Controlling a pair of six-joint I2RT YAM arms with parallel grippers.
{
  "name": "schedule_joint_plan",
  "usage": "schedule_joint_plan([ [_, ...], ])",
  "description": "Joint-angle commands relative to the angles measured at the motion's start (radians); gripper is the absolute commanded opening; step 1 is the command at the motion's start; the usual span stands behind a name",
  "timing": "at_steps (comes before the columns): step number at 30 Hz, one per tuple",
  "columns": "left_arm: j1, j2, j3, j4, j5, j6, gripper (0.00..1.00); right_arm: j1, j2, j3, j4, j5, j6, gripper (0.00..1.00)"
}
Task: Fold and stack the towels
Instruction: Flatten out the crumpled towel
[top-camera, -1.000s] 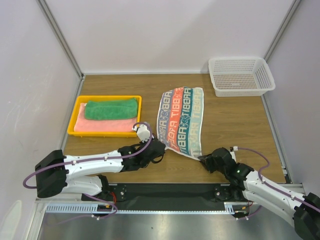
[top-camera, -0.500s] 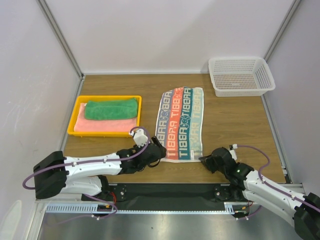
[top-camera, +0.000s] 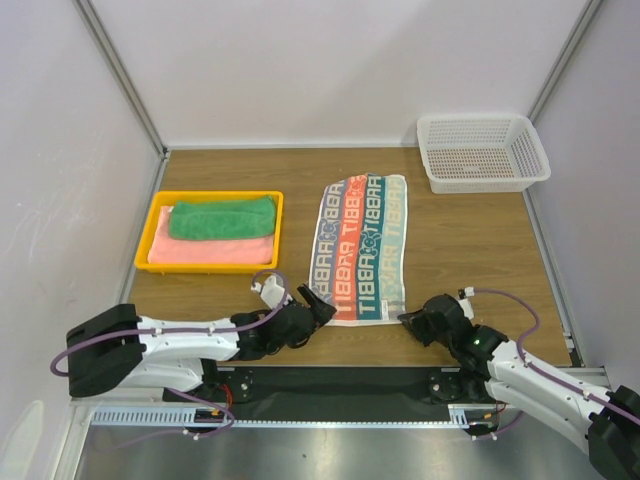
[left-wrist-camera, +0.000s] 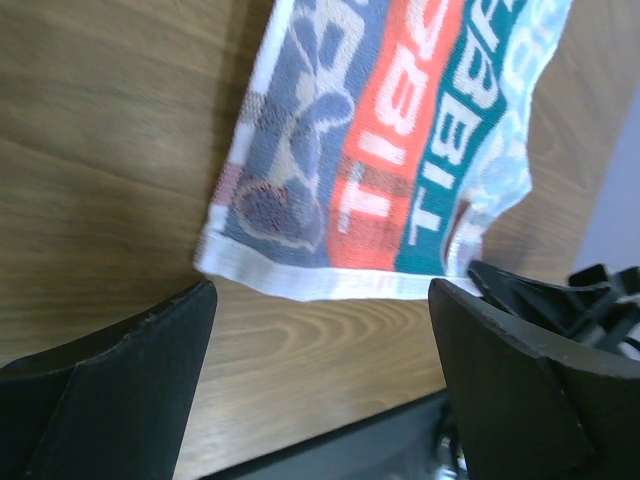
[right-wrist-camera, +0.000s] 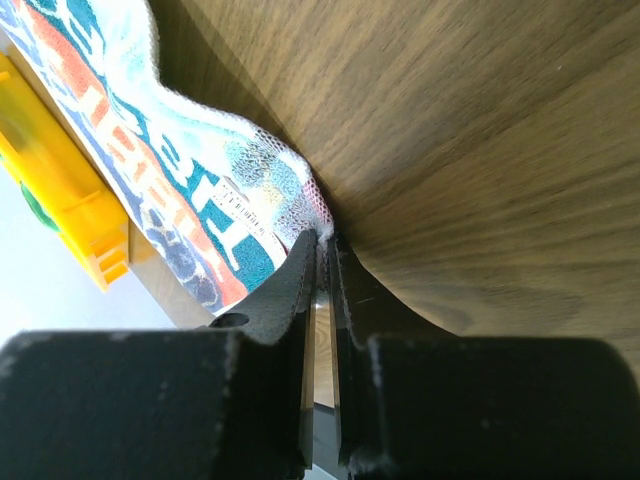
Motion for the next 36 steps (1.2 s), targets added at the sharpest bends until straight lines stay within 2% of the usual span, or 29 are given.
schedule_joint_plan([
  [1, -0.031, 0.031, -0.042, 0.065, 0.018, -0.146, 0.94, 0.003, 0.003, 0.011, -0.028, 0.028, -0.029, 0.00],
  [5, -0.073, 0.055, -0.007, 0.030, -0.012, -0.229, 0.95, 0.001, 0.001, 0.015, -0.025, 0.028, -0.041, 0.00],
  [10, -0.116, 0.103, 0.056, -0.101, -0.082, -0.357, 0.95, -0.022, -0.008, 0.023, -0.050, 0.031, -0.056, 0.00],
  [15, -0.124, 0.169, 0.008, -0.026, -0.079, -0.453, 0.95, -0.068, -0.066, 0.017, -0.066, -0.001, -0.091, 0.00],
  [20, -0.144, 0.199, 0.036, -0.050, -0.171, -0.479, 0.93, -0.073, -0.076, 0.012, -0.063, -0.047, -0.087, 0.00],
  [24, -0.173, 0.248, 0.070, -0.102, -0.241, -0.575, 0.93, -0.073, -0.059, 0.022, -0.045, -0.068, -0.088, 0.00],
  [28, -0.212, 0.285, 0.103, -0.241, -0.310, -0.703, 0.92, -0.073, -0.056, 0.031, -0.050, -0.070, -0.093, 0.00],
  [36, -0.222, 0.322, 0.085, -0.311, -0.383, -0.885, 0.87, -0.073, -0.065, 0.031, -0.063, -0.065, -0.093, 0.00],
])
